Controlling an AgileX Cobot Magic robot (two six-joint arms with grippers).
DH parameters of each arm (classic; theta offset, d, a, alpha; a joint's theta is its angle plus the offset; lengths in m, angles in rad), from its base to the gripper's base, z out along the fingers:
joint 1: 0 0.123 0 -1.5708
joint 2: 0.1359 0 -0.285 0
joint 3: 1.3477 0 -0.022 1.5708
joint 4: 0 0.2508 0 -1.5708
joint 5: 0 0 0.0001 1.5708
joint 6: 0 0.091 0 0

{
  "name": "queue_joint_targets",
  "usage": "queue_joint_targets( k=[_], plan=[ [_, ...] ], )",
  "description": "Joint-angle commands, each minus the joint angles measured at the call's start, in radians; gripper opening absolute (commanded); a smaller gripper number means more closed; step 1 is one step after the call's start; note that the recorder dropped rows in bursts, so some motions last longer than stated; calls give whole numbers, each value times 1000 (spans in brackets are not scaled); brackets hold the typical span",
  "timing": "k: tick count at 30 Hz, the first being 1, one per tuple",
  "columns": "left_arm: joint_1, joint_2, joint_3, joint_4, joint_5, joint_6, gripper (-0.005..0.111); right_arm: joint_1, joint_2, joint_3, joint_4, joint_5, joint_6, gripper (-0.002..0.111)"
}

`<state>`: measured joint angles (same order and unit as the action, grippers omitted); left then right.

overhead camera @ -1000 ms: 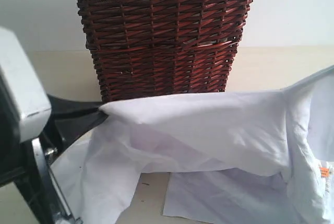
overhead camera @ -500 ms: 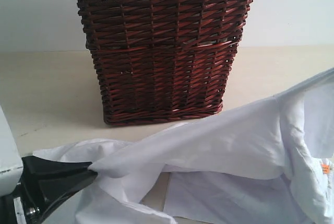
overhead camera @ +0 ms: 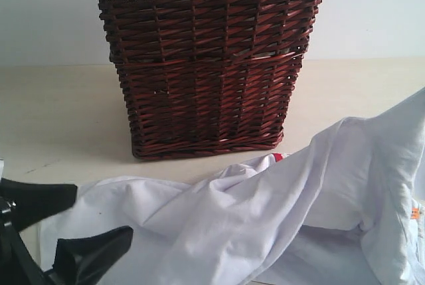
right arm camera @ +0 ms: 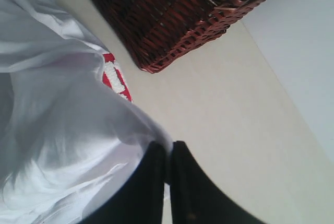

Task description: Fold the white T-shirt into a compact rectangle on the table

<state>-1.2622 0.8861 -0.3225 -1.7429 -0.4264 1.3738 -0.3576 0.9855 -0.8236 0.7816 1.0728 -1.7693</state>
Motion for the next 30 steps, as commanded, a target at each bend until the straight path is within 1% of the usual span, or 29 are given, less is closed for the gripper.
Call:
queue_joint_targets(
  k=[1, 2, 4, 5, 6, 8, 11, 13, 14, 15, 17, 21, 23, 25, 30],
  plan=[
    [-5, 11, 4, -2, 286, -129, 55, -4, -8, -11, 6, -6, 4, 0],
    [-5, 19, 4, -2, 362, -129, 47, -4, -8, -11, 6, -6, 4, 0],
    [-5, 46, 4, -2, 507, -129, 36, -4, -8, -11, 6, -6, 4, 0],
    [-5, 63, 4, -2, 553, -129, 34, -4, -8, -11, 6, -6, 4, 0],
    [-5, 80, 4, -2, 569, -129, 34, -4, -8, -11, 6, -6, 4, 0],
    [-5, 134, 4, -2, 557, -129, 39, -4, -8, -11, 6, -6, 4, 0],
    [-5, 230, 4, -2, 529, -129, 53, -4, -8, -11, 7, -6, 4, 0],
    [-5, 297, 4, -2, 566, -115, 59, -4, -8, -11, 7, -6, 4, 0],
    [-5, 333, 3, -2, 589, -89, 59, -4, -8, -11, 9, -6, 4, 0],
    [-5, 366, -2, -2, 611, -41, 59, -4, -8, -11, 9, -6, 4, 0],
    [-5, 426, -24, -2, 636, 61, 55, -4, -8, -11, 11, -6, 4, 0],
    [-5, 524, -98, -2, 628, 214, 39, -4, -8, -11, 11, -6, 4, 0],
    [-5, 574, -138, -2, 619, 254, 33, -4, -8, -11, 11, -6, 4, 0],
    [-5, 630, -165, -2, 616, 274, 30, -4, -8, -11, 11, -6, 18, 0],
    [-5, 766, -211, -2, 559, 274, 30, -4, -8, -11, 11, -3, 29, 0]
  ],
)
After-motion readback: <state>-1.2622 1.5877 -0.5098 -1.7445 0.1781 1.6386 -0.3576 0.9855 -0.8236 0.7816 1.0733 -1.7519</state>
